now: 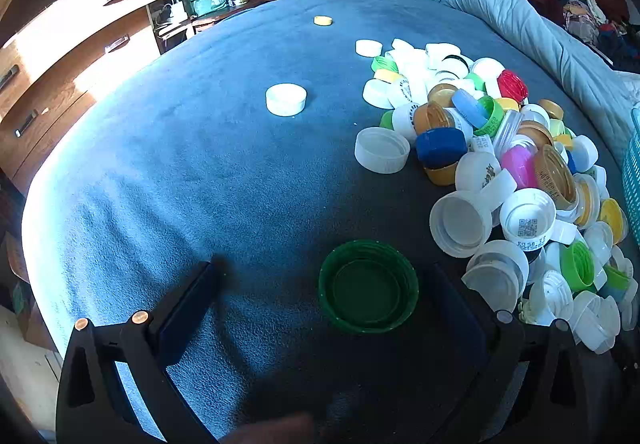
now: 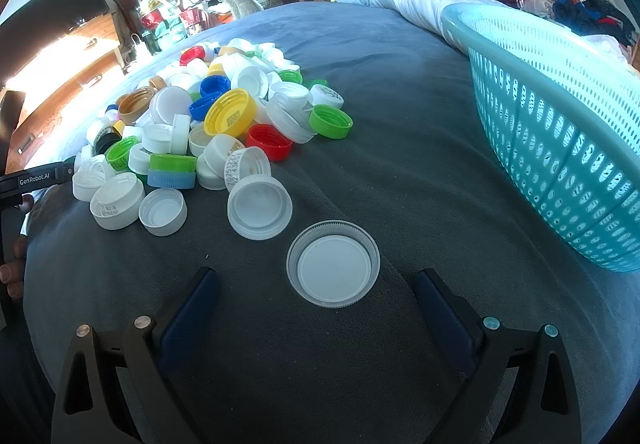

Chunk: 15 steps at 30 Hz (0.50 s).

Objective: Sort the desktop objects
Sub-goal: 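Grasp a green cap with the left gripper while the right gripper grasps a white cap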

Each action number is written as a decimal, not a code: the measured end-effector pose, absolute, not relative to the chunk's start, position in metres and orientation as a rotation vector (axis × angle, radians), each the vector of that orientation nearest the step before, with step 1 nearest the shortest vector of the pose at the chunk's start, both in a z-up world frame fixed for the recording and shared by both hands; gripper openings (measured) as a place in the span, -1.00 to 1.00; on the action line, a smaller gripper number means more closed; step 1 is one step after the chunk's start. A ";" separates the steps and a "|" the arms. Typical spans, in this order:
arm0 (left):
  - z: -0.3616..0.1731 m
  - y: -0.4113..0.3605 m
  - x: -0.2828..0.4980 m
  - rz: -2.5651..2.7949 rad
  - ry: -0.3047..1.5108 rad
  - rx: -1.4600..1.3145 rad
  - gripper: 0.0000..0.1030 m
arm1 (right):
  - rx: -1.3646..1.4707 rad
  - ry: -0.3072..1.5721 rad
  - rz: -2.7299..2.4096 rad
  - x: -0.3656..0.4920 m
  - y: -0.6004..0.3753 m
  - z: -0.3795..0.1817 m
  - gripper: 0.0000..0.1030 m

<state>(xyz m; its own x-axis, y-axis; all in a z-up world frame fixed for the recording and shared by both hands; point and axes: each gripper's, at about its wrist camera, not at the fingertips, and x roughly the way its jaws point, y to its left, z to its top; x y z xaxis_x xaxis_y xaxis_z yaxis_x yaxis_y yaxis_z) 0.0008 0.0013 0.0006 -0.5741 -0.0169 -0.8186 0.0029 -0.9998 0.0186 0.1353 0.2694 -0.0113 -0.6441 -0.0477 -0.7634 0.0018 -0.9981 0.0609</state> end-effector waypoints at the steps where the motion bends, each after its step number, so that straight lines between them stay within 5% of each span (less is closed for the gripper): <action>1: 0.002 0.001 0.004 -2.781 -0.018 1.442 0.98 | 1.311 -0.076 -2.825 0.136 0.268 -0.010 0.95; 11: 0.013 -0.001 0.022 -2.877 -0.065 1.546 0.95 | 1.240 -0.105 -2.829 0.145 0.274 -0.003 0.94; 15: 0.011 0.013 0.014 -2.911 -0.153 1.542 0.74 | 1.244 -0.122 -2.830 0.143 0.275 -0.002 0.91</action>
